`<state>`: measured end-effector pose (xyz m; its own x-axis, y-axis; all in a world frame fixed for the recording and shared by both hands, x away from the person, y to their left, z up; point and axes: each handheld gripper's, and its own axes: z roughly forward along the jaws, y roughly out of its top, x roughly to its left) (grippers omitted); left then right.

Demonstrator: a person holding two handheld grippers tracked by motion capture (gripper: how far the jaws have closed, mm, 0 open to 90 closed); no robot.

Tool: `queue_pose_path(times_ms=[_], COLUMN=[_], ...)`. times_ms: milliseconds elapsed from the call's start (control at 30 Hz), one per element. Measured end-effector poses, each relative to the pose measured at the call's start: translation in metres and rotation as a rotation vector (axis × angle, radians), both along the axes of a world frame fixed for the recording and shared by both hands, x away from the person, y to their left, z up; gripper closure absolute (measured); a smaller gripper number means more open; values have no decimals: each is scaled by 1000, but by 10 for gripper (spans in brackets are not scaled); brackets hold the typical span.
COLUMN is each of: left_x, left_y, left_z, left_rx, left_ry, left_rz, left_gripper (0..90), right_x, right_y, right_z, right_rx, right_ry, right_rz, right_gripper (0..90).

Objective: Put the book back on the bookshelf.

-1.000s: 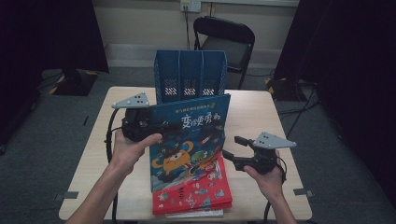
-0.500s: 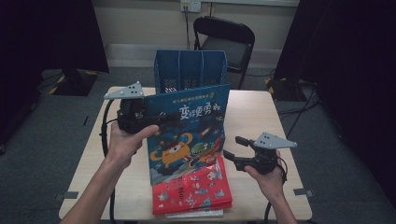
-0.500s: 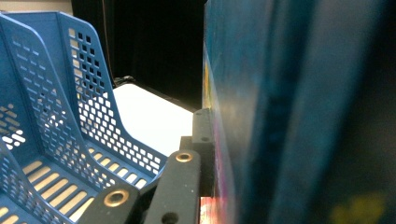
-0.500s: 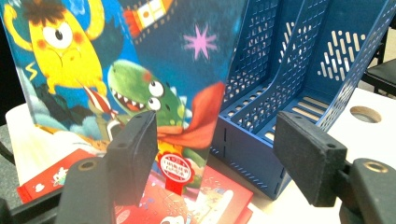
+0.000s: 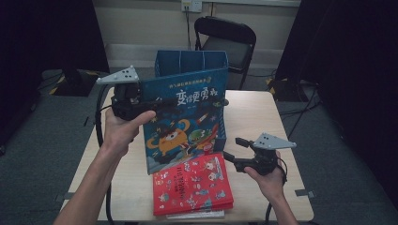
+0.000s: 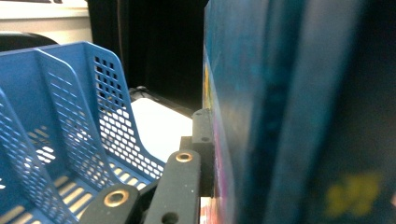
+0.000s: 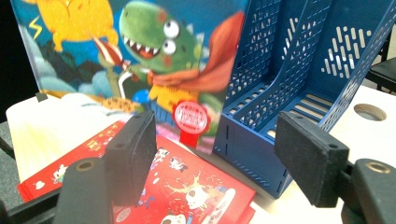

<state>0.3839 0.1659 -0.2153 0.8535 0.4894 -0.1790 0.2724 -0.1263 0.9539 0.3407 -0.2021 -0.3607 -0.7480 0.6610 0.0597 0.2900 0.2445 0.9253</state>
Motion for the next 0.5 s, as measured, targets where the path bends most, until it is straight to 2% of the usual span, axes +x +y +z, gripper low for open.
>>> queue_pose_path(times_ms=[100, 500], left_x=[4, 17], left_y=[3, 17], left_z=[6, 8], left_rx=[2, 10], left_ry=[-8, 5], left_rz=[16, 87], left_gripper=[836, 836], right_x=[0, 0], right_y=[0, 0], right_z=[0, -2], right_rx=[-1, -3], right_ry=[-1, 8], right_rz=[0, 2], right_gripper=[293, 287])
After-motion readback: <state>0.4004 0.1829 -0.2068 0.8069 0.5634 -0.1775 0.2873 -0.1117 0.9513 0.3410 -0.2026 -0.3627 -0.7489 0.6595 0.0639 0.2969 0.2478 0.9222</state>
